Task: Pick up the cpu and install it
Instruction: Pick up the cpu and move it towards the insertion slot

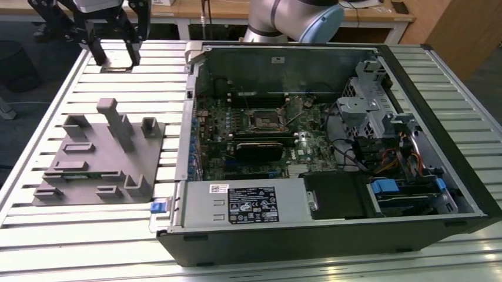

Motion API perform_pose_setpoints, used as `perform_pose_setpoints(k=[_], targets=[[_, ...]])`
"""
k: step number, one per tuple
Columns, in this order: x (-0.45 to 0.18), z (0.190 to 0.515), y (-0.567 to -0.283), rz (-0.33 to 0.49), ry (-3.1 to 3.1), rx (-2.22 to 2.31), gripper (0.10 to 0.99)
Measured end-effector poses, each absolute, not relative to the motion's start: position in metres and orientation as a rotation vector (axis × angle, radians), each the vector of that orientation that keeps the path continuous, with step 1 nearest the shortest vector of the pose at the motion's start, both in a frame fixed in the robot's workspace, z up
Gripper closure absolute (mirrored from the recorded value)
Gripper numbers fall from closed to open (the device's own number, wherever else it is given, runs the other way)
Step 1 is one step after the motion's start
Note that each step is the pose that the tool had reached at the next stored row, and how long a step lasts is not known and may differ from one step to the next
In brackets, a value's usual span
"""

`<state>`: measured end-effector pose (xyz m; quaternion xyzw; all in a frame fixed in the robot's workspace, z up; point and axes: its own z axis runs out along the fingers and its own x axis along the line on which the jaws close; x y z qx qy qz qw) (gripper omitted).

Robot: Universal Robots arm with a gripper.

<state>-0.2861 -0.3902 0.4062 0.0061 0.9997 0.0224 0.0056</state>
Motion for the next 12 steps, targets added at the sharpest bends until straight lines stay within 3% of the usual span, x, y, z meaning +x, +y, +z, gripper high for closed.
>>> perform_pose_setpoints(k=[12], targets=[[-0.266,0.406,-0.39,0.07,3.13,0.019,0.545]])
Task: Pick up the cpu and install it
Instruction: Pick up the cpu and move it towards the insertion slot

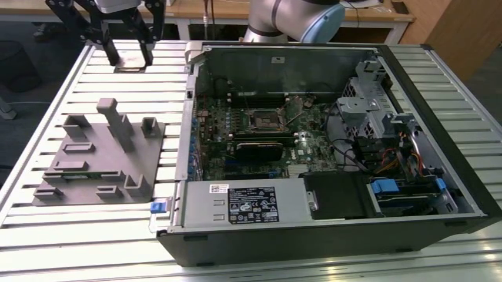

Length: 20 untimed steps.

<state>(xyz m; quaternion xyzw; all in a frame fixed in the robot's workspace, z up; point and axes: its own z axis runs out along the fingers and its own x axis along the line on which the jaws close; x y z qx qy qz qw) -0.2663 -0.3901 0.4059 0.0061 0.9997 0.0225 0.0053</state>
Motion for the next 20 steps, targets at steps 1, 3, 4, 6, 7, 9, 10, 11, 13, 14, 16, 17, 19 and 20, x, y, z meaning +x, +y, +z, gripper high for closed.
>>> perform_pose_setpoints(k=[1,3,4,6,7,9,10,11,13,14,16,17,19,20], targets=[[-0.264,0.406,-0.39,0.07,3.13,0.019,0.545],[-0.259,0.406,-0.39,0.07,3.13,0.019,0.545],[-0.257,0.406,-0.39,0.07,3.13,0.019,0.545],[-0.252,0.406,-0.39,0.07,3.13,0.019,0.545],[-0.25,0.406,-0.39,0.07,3.13,0.019,0.545],[-0.248,0.406,-0.39,0.07,3.13,0.019,0.545],[-0.247,0.406,-0.39,0.07,3.13,0.019,0.545],[-0.246,0.406,-0.39,0.07,3.13,0.019,0.545],[-0.242,0.406,-0.39,0.07,3.13,0.019,0.545],[-0.24,0.406,-0.39,0.07,3.13,0.019,0.545],[-0.235,0.406,-0.39,0.07,3.13,0.019,0.545],[-0.234,0.406,-0.39,0.07,3.13,0.019,0.545],[-0.23,0.406,-0.39,0.07,3.13,0.019,0.545],[-0.229,0.406,-0.39,0.07,3.13,0.019,0.545]])
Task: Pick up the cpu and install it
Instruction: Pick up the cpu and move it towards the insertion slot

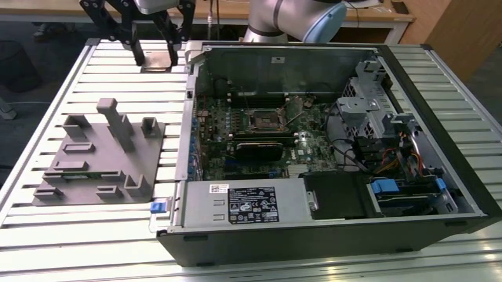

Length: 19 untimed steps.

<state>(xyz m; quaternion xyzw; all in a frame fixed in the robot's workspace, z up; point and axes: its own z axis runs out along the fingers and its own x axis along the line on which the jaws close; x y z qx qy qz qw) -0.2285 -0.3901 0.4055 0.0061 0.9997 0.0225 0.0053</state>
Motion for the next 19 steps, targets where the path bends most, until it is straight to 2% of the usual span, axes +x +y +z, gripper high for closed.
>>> perform_pose_setpoints(k=[19], targets=[[-0.206,0.405,-0.39,0.07,3.13,0.019,0.545]])
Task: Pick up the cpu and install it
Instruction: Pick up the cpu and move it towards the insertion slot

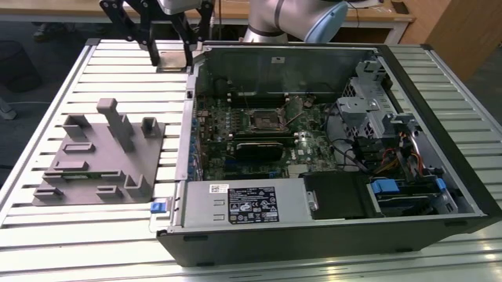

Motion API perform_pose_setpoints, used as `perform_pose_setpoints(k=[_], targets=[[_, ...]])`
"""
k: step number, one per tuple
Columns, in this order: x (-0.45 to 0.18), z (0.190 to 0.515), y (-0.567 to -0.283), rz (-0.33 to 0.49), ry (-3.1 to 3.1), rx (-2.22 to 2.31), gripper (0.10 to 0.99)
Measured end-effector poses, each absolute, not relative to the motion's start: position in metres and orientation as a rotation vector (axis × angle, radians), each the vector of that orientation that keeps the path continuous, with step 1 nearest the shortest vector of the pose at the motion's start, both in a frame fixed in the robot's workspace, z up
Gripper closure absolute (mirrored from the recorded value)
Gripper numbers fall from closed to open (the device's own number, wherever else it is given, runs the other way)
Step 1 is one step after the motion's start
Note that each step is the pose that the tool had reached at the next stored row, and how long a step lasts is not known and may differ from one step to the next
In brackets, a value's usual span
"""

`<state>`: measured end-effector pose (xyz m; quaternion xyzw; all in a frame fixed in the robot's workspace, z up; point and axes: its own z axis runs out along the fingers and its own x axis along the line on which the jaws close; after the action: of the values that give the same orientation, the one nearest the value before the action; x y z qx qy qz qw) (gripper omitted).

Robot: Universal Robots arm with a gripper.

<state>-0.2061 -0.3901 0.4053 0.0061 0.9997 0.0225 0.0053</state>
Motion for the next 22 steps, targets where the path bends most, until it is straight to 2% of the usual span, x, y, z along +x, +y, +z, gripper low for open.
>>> perform_pose_setpoints(k=[22], targets=[[-0.183,0.405,-0.39,0.07,3.13,0.019,0.545]])
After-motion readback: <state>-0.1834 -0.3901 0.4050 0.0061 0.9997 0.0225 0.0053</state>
